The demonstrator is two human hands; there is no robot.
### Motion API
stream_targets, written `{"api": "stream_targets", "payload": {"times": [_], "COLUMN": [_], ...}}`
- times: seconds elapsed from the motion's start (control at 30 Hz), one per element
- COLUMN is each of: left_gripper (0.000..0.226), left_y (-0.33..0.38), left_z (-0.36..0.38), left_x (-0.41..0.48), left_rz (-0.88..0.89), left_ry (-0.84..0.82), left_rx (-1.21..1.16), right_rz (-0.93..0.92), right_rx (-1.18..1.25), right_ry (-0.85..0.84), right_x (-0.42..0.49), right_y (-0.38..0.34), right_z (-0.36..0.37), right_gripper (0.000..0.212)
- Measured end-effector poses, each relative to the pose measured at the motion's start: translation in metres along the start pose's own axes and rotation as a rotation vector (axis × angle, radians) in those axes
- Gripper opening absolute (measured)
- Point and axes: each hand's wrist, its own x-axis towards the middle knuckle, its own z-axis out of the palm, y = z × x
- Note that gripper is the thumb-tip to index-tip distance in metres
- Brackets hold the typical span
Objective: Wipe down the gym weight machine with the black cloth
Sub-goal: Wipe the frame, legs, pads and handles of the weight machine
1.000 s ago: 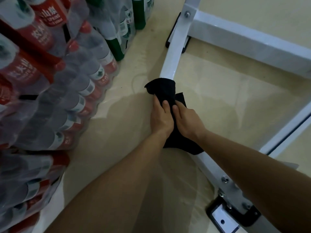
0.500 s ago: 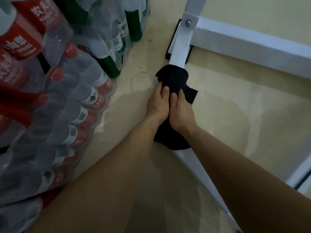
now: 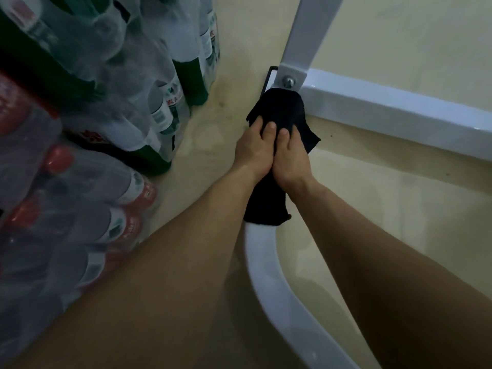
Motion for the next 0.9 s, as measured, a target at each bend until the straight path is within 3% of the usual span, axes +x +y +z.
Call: {"api": "stream_targets", "payload": {"times": [0.17, 0.57, 0.9], "left_gripper": [0.039, 0.033, 0.034], "left_y": [0.010, 0.025, 0.028], "left_z": [0.005, 0.010, 0.003], "left_x": [0.030, 0.068, 0.042], "left_rz": [-0.001, -0.007, -0.027], "left_ry": [-0.012, 0.009, -0.002], "left_rx": [0.004, -0.087, -0.058], "right_rz": [0.004, 0.118, 0.125], "right_rx": [-0.005, -0.025, -0.075], "right_ry": [0.022, 0.070, 0.047], "right_x": [0.027, 0.064, 0.051], "right_y": [-0.007, -0.020, -0.033], "right_z": [-0.004, -0.001, -0.003], "right_gripper": [0.043, 0.059, 0.055]}}
